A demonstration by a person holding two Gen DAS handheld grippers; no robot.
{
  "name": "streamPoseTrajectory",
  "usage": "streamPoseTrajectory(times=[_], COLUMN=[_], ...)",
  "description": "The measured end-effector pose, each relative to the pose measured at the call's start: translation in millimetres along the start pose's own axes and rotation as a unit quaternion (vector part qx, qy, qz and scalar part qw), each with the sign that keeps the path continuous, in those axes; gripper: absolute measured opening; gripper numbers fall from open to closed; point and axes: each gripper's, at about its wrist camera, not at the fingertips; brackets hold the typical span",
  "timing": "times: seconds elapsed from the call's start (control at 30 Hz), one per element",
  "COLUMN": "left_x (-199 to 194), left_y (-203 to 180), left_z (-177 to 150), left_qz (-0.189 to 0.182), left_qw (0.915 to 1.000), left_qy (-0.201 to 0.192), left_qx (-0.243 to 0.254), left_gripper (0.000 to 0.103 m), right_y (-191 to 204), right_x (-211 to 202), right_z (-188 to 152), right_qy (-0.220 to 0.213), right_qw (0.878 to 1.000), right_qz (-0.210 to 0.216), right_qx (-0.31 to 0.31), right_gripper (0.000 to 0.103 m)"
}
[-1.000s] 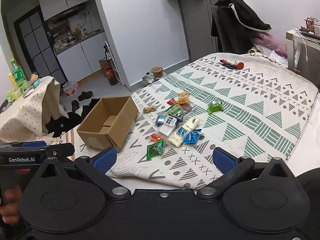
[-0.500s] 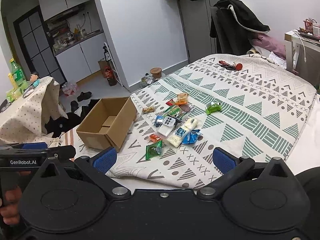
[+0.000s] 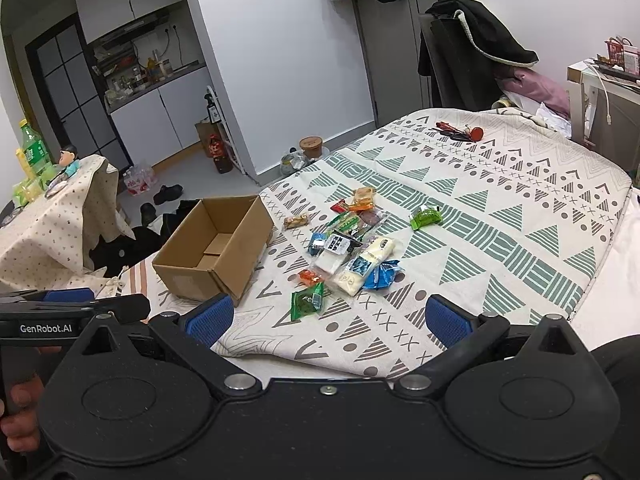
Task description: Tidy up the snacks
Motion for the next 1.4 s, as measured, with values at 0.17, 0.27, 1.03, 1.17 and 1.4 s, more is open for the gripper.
streamPoseTrajectory(times=[0.17, 0.27, 1.03, 1.17, 1.4], left_x=[-3, -3, -3, 8, 32], left_y=[1, 1, 8, 3, -3], left_z=[-1, -1, -1, 1, 6], left_qz=[0.0, 0.001, 0.006, 0.012, 0.02], left_qw=[1.0, 1.0, 1.0, 0.9999, 0.9998], left_qy=[-0.003, -0.002, 0.001, 0.003, 0.009], left_qx=[0.001, 0.001, -0.002, -0.004, -0.002], left_gripper=[0.102, 0.102, 0.102, 0.102, 0.102], right_y=[0, 1, 1, -1, -12], right_x=[-2, -1, 10, 13, 37], right_z=[1, 0, 2, 6, 18], right_qy=[-0.002, -0.001, 0.006, 0.003, 0.019], right_qw=[1.0, 1.0, 1.0, 1.0, 1.0], right_qz=[0.0, 0.001, 0.01, 0.013, 0.013], right_qx=[-0.001, 0.0, 0.003, -0.002, 0.004], right_gripper=[0.103, 0.103, 0.103, 0.103, 0.103])
Point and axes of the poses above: each gripper's, at about its wrist camera, not at the fingertips, and x roughly the way its jaws point, y to its left, z to its top, and after that the axes turned 9 degrees about -x, right-handed
